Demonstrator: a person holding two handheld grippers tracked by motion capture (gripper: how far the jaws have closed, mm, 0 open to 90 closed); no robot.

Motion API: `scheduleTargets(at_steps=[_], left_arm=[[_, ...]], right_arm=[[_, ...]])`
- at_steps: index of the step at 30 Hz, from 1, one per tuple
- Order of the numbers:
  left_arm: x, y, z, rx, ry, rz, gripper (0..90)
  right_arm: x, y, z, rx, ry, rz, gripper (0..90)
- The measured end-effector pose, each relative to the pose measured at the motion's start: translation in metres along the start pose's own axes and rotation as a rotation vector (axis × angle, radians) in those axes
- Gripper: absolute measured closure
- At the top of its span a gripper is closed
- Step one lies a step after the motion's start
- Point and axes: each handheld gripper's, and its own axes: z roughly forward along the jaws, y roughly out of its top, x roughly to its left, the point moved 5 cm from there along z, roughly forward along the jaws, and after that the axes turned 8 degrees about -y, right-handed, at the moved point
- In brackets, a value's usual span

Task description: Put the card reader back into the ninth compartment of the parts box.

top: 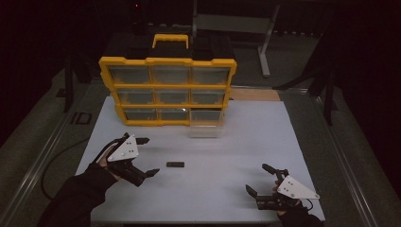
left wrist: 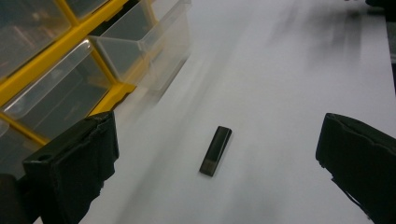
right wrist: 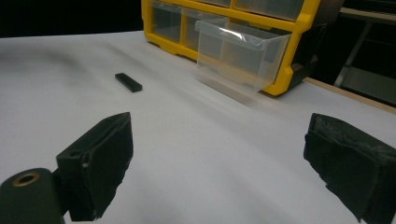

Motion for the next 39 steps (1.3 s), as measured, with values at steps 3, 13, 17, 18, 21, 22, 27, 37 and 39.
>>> scheduleTargets(at_steps=[3, 13, 17, 18, 21, 22, 27, 37, 39], left_arm=[[0.000, 0.004, 0.005, 0.022, -0.011, 0.014, 0.5], [0.001, 0.019, 0.016, 0.074, -0.037, 0.049, 0.5], [0.002, 0.025, 0.019, 0.084, -0.041, 0.066, 0.5], [0.002, 0.026, 0.020, 0.088, -0.045, 0.069, 0.4], [0.003, 0.030, 0.022, 0.098, -0.052, 0.079, 0.5], [0.003, 0.031, 0.023, 0.104, -0.058, 0.081, 0.4], [0.003, 0.034, 0.031, 0.137, -0.073, 0.095, 0.4], [0.007, 0.035, 0.045, 0.173, -0.111, 0.100, 0.5], [0.007, 0.036, 0.047, 0.181, -0.116, 0.108, 0.5]], right_arm=[[0.000, 0.000, 0.000, 0.000, 0.004, 0.001, 8.4], [0.001, 0.001, -0.001, -0.004, 0.006, 0.007, 8.4], [0.001, 0.001, -0.001, -0.004, 0.007, 0.009, 8.4], [0.001, 0.001, -0.001, -0.006, 0.008, 0.007, 8.4], [0.002, 0.002, -0.001, -0.009, 0.007, 0.023, 8.4], [0.002, 0.002, -0.001, -0.008, 0.007, 0.026, 8.4], [0.002, 0.002, -0.001, -0.008, 0.006, 0.022, 8.4], [0.002, 0.001, -0.001, -0.007, 0.013, 0.009, 8.4], [0.002, 0.001, -0.001, -0.007, 0.012, 0.009, 8.4]])
